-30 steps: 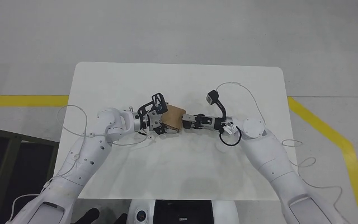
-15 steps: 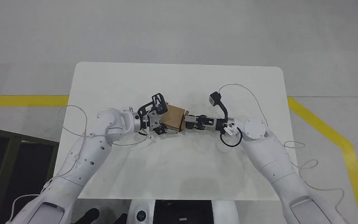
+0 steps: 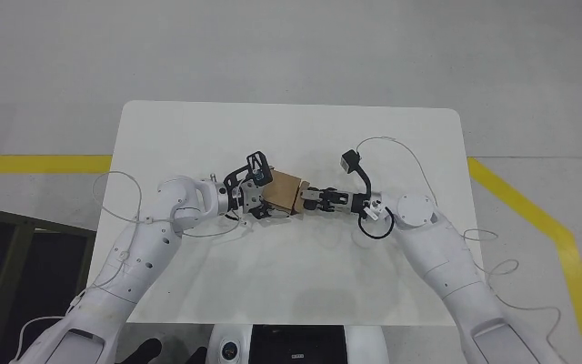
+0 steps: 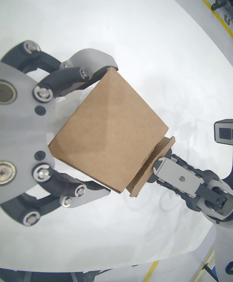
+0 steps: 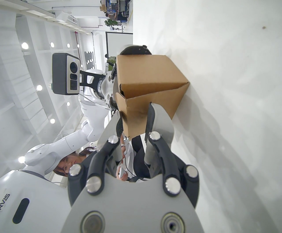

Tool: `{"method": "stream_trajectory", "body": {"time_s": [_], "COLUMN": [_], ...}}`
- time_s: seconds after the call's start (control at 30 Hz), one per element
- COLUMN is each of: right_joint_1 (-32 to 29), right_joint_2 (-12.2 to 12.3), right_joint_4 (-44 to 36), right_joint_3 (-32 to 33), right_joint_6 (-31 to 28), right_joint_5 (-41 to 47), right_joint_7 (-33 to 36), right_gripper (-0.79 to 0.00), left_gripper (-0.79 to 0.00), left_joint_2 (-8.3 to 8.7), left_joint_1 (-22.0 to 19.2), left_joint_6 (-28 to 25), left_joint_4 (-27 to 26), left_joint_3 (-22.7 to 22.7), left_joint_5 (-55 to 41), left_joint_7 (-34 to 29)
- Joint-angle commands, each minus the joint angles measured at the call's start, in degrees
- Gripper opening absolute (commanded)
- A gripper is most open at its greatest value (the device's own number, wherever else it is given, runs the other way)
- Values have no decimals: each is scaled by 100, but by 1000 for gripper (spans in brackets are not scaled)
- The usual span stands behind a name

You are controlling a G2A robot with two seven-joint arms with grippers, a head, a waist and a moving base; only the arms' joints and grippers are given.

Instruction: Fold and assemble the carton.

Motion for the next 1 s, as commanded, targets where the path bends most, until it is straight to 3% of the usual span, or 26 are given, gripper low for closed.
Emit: {"method": "stream_trajectory", "body": {"time_s": [0.0, 0.7, 0.77, 0.9, 0.97], "right_joint_1": [1, 296, 315, 305, 273], "right_joint_2": [1, -59, -63, -44, -20], "right_joint_4": [-2, -85, -66, -87, -140], "right_joint_3": [2, -216, -220, -152, -92], "right_joint_6": [16, 248, 236, 196, 195], "right_joint_5": [-20, -362, -363, -337, -337], "right_joint_7": [-15, 6, 8, 22, 56], "right_gripper": [-613, -653, -640, -536, -533], "left_gripper": [0, 0, 0, 0, 0], "left_joint_2": [0, 1, 2, 4, 4], "left_joint_1": [1, 4, 10, 19, 18], "left_joint_6": [1, -25, -23, -21, -15], "left_joint_4": [-1, -9, -15, -16, -15], "left_joint_3": [1, 12, 10, 6, 3], "left_joint_5": [0, 35, 38, 36, 33], "left_joint_7": [0, 20, 22, 20, 6]}}
